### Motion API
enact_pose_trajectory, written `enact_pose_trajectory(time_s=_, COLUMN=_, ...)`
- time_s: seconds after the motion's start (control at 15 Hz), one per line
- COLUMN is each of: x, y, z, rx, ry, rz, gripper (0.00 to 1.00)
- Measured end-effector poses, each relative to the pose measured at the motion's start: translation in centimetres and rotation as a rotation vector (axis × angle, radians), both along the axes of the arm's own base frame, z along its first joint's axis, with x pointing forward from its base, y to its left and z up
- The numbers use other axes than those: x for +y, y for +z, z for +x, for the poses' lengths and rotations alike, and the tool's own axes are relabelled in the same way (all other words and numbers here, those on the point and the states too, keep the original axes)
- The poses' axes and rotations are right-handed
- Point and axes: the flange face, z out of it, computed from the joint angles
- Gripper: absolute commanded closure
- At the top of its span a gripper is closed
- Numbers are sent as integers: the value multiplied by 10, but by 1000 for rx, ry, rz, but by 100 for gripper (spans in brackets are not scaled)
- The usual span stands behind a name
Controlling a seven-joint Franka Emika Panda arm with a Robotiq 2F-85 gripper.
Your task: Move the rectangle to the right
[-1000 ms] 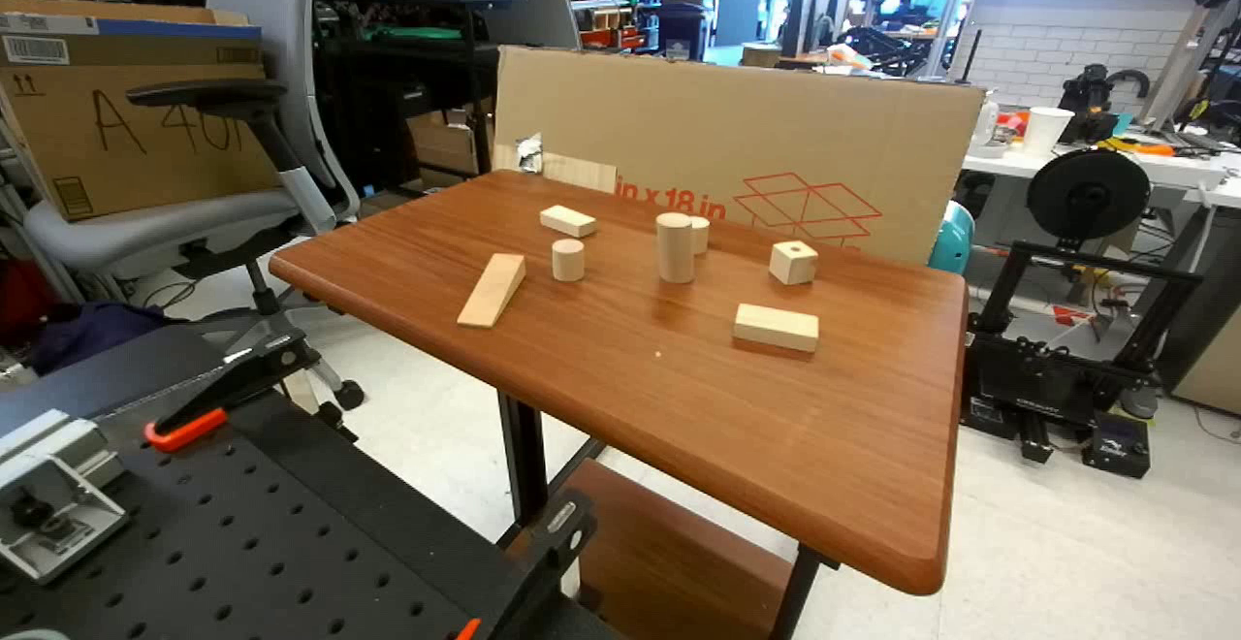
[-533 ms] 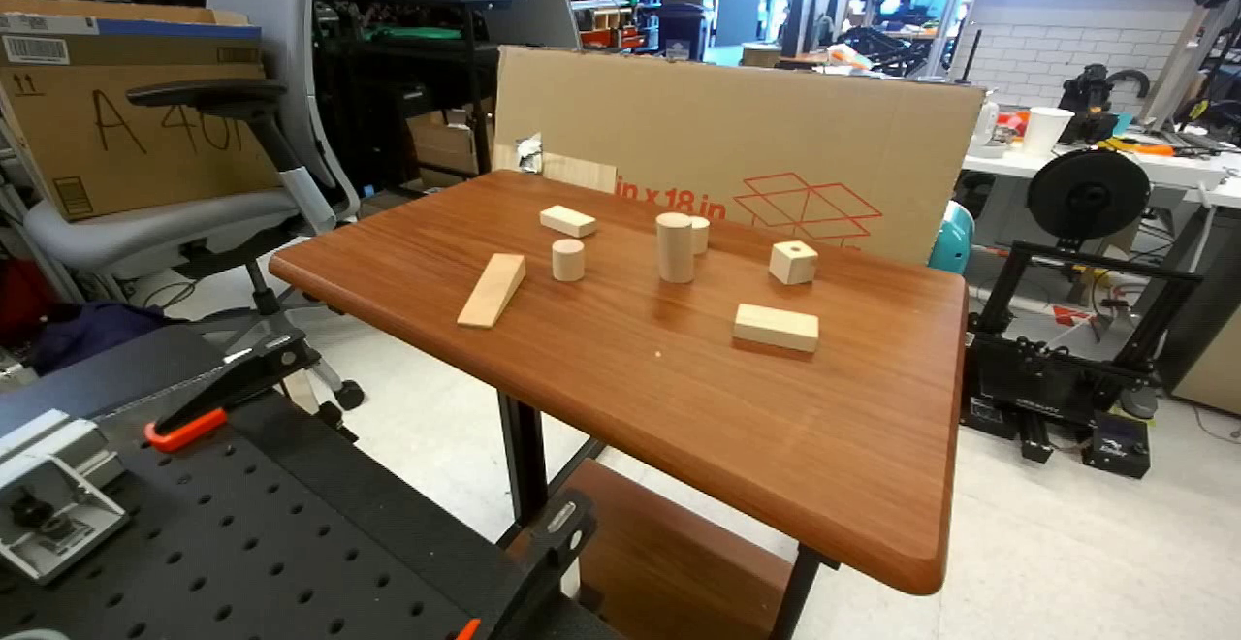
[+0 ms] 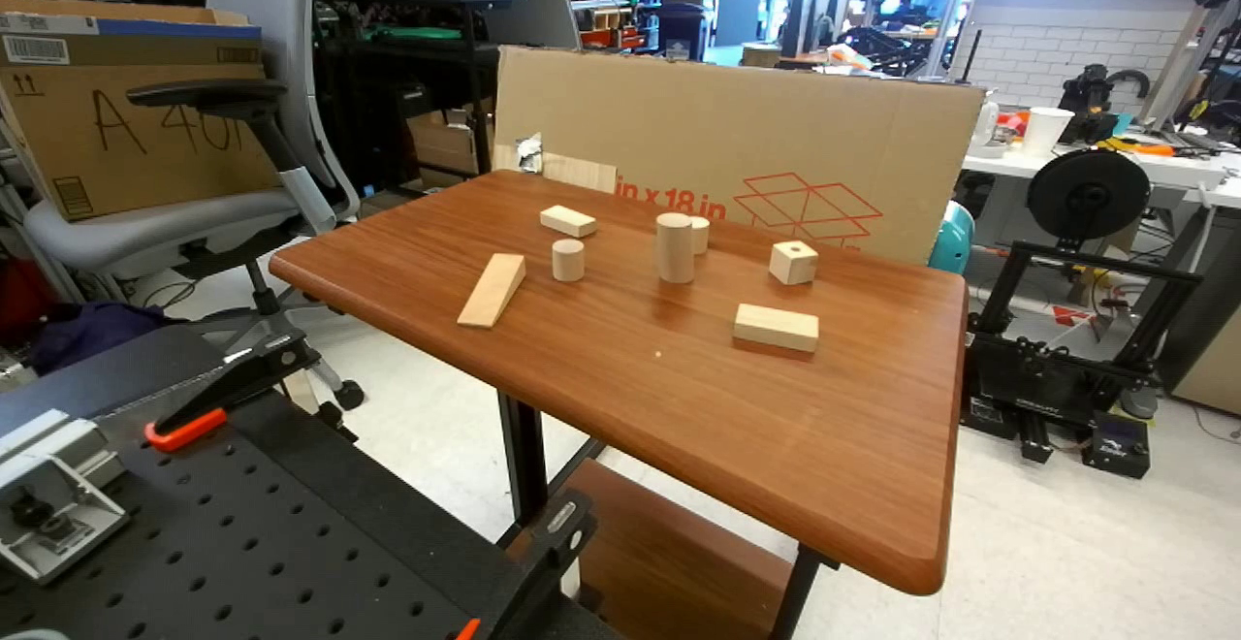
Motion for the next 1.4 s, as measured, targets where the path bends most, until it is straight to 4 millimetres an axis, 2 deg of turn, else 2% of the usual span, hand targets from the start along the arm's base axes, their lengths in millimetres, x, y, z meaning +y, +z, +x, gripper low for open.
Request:
enact_pose_trajectory(time_s=0.13, x=-4, y=-3, z=26, rx=-57, ry=-22, rz=42, gripper=0)
enact_pose_trajectory(time_s=0.27, x=-11, y=-15, z=52, rx=-83, ry=-44, rz=78, gripper=0)
enact_pose_trajectory(time_s=0.6, x=-36, y=-64, z=111, rx=-37, ry=-122, rz=103, gripper=0)
enact_pose_trajectory(time_s=0.8, x=-43, y=-95, z=139, rx=1, ry=-158, rz=107, gripper=0)
enact_pose_trajectory(time_s=1.07, x=-33, y=-133, z=165, rx=43, ry=-173, rz=106, gripper=0)
enact_pose_trajectory(time_s=1.4, x=-6, y=-173, z=184, rx=140, ry=-220, rz=146, gripper=0)
